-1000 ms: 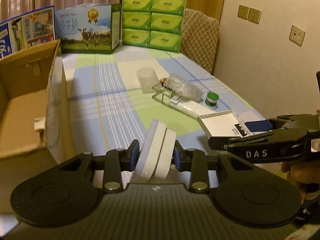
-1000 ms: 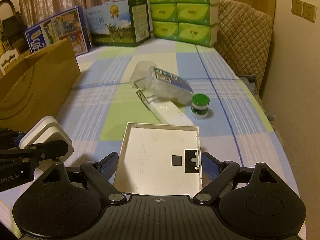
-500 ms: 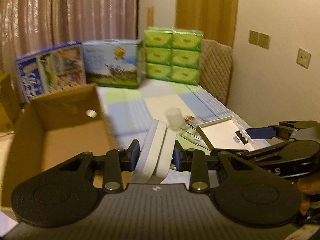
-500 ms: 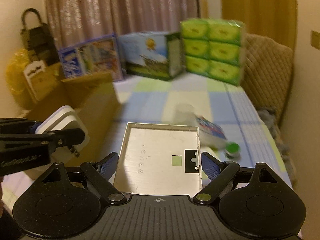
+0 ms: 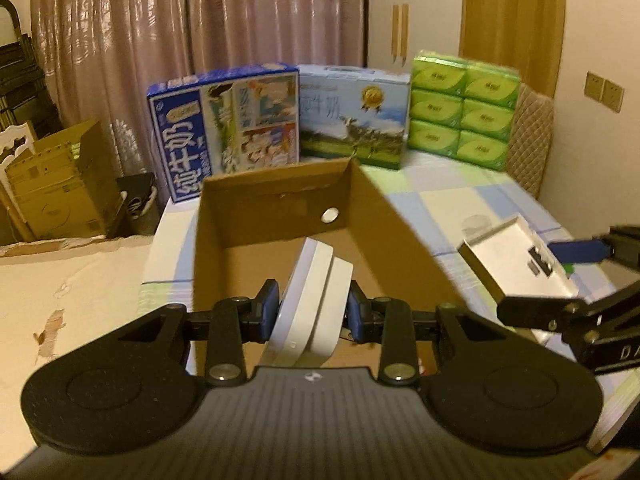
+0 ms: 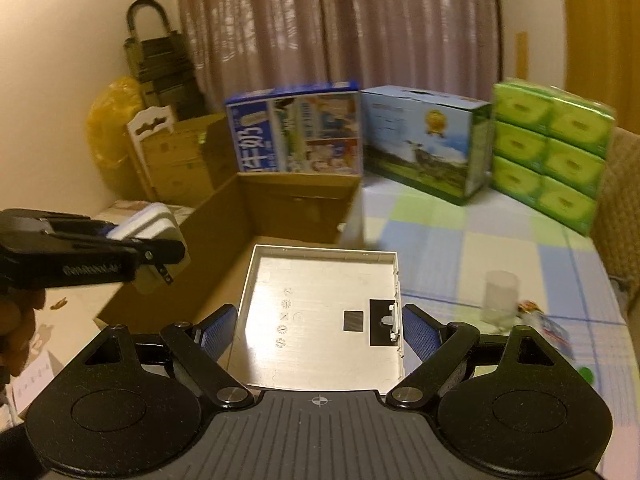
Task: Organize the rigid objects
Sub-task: 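Carry the night light with the left tool while the right tool carries the plate to the box, then open the left tool to drop the night light while the right tool releases the plate into the box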
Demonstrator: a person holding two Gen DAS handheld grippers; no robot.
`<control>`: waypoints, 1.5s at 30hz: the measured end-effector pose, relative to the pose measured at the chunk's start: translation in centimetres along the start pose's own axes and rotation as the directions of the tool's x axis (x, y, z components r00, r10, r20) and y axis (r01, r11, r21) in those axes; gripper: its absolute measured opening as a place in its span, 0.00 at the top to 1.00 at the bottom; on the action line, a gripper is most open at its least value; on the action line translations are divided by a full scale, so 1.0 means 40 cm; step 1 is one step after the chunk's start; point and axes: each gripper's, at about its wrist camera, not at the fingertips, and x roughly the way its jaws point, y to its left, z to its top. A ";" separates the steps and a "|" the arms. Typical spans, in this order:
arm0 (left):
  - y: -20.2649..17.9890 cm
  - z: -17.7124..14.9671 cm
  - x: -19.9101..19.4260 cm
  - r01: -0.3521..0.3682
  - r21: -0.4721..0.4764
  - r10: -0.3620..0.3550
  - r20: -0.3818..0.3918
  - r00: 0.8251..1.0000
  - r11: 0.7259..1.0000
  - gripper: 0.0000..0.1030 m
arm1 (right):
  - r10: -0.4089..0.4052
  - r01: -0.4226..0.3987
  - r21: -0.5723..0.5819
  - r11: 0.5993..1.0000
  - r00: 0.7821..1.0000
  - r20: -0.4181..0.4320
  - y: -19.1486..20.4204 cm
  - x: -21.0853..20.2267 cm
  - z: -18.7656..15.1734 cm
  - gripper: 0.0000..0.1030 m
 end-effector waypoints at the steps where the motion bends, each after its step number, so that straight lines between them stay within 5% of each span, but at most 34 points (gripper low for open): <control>1: 0.005 -0.006 0.006 -0.002 0.001 0.002 -0.006 1.000 1.000 0.71 | 0.007 -0.007 -0.003 1.000 1.000 -0.006 0.010 0.013 0.005 0.18; 18: 0.048 -0.063 0.063 -0.015 -0.021 0.013 -0.062 0.998 1.000 0.71 | 0.023 -0.027 -0.057 0.998 0.997 -0.076 0.082 0.135 0.005 0.18; 45: 0.074 -0.065 0.049 -0.045 -0.039 0.042 -0.063 0.997 0.998 0.70 | 0.016 -0.020 -0.037 0.999 0.995 -0.096 0.070 0.145 0.000 0.18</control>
